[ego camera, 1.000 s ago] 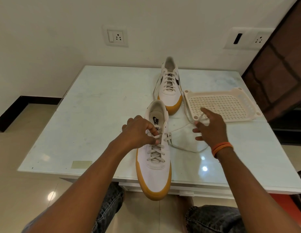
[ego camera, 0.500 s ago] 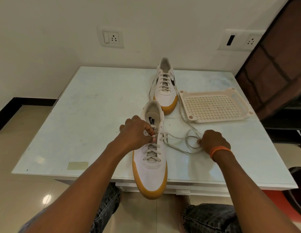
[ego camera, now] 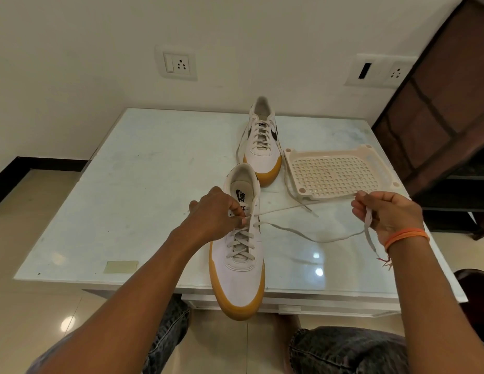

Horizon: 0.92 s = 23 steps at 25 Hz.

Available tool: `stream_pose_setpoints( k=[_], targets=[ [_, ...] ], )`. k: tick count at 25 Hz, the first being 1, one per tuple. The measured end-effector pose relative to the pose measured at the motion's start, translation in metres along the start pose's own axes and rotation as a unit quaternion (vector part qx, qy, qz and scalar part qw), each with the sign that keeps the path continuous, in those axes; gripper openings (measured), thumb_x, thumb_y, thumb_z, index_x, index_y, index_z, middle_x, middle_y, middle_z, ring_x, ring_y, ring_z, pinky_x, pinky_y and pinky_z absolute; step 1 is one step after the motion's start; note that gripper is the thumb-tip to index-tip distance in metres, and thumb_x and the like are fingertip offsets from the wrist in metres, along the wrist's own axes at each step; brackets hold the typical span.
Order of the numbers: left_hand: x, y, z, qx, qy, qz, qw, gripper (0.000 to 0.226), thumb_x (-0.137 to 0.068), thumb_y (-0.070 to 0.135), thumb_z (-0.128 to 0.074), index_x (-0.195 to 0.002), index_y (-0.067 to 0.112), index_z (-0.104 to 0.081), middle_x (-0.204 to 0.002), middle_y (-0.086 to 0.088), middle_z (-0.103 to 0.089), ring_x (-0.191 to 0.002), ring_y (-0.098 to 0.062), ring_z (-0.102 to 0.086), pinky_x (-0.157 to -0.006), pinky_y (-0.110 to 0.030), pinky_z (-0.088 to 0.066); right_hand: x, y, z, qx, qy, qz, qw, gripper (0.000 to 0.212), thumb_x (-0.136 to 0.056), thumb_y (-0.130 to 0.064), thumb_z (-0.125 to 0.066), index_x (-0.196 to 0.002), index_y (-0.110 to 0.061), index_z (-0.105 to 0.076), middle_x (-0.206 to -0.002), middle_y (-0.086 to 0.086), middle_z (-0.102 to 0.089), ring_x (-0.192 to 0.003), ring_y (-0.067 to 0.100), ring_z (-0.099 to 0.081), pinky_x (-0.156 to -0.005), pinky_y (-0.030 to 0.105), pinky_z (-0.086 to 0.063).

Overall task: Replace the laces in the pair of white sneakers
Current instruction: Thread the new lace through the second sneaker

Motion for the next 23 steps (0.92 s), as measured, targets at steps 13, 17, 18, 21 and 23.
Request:
stream_pose_setpoints(
  k=[13,17,18,21,23],
  targets=[
    [0.0,0.002,0.001,0.006,0.001,0.004,1.0,0.016,-0.077,0.051,-0.074,-0.084,0.037,-0.074,-0.107,0.007,-0.061,-0.096,-0.016,-0.056,-0.088,-0.043,-0.043,-0.015,0.003,0.033,-0.117,0.19,0.027,0.975,0.023,-0.078,-0.015,-0.079,-0.1,-0.013,-0.072,-0.096,0.002,-0.074,-0.081,0.015,-0.073,-0.069,0.03,-0.06],
    [0.009,0.012,0.007,-0.029,0.046,-0.002,0.999,0.018,-0.083,0.046,-0.07,-0.093,0.032,-0.074,-0.106,0.004,-0.053,-0.1,-0.017,-0.051,-0.087,-0.04,-0.044,-0.008,-0.011,0.041,-0.115,0.251,0.14,0.951,0.019,-0.082,-0.012,-0.074,-0.101,-0.012,-0.073,-0.096,0.005,-0.074,-0.08,0.015,-0.073,-0.067,0.026,-0.059],
    [0.013,0.018,0.009,-0.052,0.088,-0.013,0.995,0.018,-0.087,0.042,-0.067,-0.096,0.028,-0.072,-0.107,0.003,-0.049,-0.101,-0.017,-0.049,-0.088,-0.038,-0.044,-0.008,-0.01,0.038,-0.116,0.235,0.134,0.956,0.019,-0.082,-0.012,-0.074,-0.102,-0.011,-0.073,-0.097,0.006,-0.074,-0.08,0.015,-0.074,-0.068,0.026,-0.059],
    [0.022,0.042,0.008,-0.026,0.144,-0.058,0.988,0.02,-0.091,0.035,-0.062,-0.106,0.021,-0.065,-0.114,0.003,-0.047,-0.103,-0.015,-0.049,-0.09,-0.034,-0.046,-0.006,-0.002,0.022,-0.127,0.181,0.081,0.972,0.018,-0.081,-0.006,-0.074,-0.099,-0.008,-0.072,-0.095,0.007,-0.073,-0.08,0.019,-0.074,-0.068,0.027,-0.059],
    [0.021,0.042,0.009,0.006,0.154,-0.047,0.987,0.021,-0.093,0.027,-0.06,-0.112,0.02,-0.063,-0.119,0.0,-0.049,-0.104,-0.018,-0.052,-0.089,-0.035,-0.05,0.0,-0.002,0.002,-0.126,0.103,0.058,0.985,0.015,-0.082,0.001,-0.068,-0.096,-0.005,-0.069,-0.091,0.009,-0.072,-0.075,0.021,-0.073,-0.069,0.029,-0.059]
  ],
)
Point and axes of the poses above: each hand's wrist, its own x-axis away from the middle knuckle, its own z-axis out of the back of the hand, y = z × x, the point moved 4 cm from there along -x, towards the middle knuckle
